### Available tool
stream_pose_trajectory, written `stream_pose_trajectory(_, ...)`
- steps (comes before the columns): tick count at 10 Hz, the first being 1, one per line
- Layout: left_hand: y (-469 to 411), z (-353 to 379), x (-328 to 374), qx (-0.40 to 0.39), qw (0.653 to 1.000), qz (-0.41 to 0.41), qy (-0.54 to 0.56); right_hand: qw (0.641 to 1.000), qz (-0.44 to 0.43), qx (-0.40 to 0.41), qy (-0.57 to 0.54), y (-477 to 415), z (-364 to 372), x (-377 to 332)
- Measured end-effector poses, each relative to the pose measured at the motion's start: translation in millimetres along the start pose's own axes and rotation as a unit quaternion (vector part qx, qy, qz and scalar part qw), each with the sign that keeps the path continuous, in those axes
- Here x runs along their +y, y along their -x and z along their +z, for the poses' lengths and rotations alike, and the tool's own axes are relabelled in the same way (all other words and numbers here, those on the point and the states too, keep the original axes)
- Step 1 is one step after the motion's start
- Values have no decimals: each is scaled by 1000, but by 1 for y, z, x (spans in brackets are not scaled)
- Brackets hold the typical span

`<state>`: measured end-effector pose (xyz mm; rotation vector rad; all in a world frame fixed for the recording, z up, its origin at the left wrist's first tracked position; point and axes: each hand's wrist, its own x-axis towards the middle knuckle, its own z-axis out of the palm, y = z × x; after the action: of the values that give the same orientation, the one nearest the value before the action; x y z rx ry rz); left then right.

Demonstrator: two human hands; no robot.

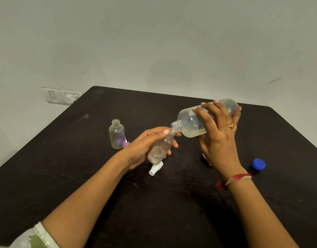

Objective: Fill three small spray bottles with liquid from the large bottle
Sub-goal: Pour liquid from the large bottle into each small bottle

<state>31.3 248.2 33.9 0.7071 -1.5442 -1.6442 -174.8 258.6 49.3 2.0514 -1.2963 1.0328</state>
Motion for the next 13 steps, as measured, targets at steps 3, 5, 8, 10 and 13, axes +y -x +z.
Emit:
stream_pose_trajectory(3,0,0,1,3,1000,0,-5,1000,-1,3,-13,1,2,2)
stream_pose_trajectory(5,0,1,1,7,999,0,38,999,21,-13,-46,3,5,1)
stream_pose_trajectory(8,2,0,4,-3,979,-2,201,974,148,31,-169,4,4,-5)
stream_pose_trajectory(10,-1,-9,0,13,956,12,292,954,193,74,-217,1,1,-6)
stream_pose_trajectory(13,-4,-14,-5,11,958,39,285,928,232,96,-276,0,-3,-10)
